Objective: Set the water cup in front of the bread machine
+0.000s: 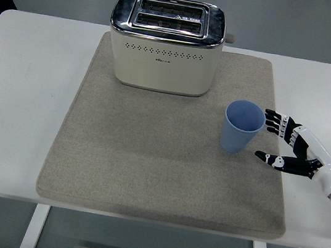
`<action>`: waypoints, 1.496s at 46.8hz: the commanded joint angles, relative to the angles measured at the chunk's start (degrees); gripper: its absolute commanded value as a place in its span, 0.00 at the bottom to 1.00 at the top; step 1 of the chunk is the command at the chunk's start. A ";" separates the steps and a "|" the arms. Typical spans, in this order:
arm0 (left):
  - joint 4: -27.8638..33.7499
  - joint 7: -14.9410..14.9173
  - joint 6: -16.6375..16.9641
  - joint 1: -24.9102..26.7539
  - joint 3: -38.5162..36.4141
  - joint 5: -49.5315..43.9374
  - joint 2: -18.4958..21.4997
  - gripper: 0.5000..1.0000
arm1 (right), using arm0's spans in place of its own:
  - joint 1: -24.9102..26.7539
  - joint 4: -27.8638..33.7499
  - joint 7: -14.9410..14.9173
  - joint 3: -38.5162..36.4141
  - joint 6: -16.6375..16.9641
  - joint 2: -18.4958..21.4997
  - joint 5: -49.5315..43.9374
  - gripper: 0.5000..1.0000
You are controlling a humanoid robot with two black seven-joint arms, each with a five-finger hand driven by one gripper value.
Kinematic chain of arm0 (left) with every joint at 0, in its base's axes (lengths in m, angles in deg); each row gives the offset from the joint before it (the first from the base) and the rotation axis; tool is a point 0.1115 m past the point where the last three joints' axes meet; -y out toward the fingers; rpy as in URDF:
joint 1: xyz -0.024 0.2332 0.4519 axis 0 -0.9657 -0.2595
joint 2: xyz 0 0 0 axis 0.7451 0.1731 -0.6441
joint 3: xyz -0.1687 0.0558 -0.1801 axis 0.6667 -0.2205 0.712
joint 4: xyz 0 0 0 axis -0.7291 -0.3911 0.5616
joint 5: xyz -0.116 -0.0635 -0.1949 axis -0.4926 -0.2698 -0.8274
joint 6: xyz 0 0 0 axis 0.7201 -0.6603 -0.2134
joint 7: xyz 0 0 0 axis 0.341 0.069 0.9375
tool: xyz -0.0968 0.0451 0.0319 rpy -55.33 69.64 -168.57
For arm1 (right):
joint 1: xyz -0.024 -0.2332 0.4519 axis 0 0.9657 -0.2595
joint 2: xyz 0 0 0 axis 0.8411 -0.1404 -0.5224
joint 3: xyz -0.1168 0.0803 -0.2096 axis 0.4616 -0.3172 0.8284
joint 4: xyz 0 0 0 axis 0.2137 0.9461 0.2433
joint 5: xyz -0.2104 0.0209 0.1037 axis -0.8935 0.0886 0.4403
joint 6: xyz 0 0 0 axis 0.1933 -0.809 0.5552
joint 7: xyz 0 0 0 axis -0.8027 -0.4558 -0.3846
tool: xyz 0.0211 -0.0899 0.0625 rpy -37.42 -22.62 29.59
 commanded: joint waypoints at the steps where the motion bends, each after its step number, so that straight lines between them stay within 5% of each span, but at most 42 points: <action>1: 0.00 -0.04 0.00 0.00 0.00 -0.01 0.00 1.00 | -1.22 0.12 0.00 0.05 -0.01 1.18 0.00 0.84; 70: 0.00 0.05 0.00 0.00 0.00 -0.01 0.00 1.00 | -4.65 8.29 0.00 0.85 -0.09 12.25 -1.49 0.81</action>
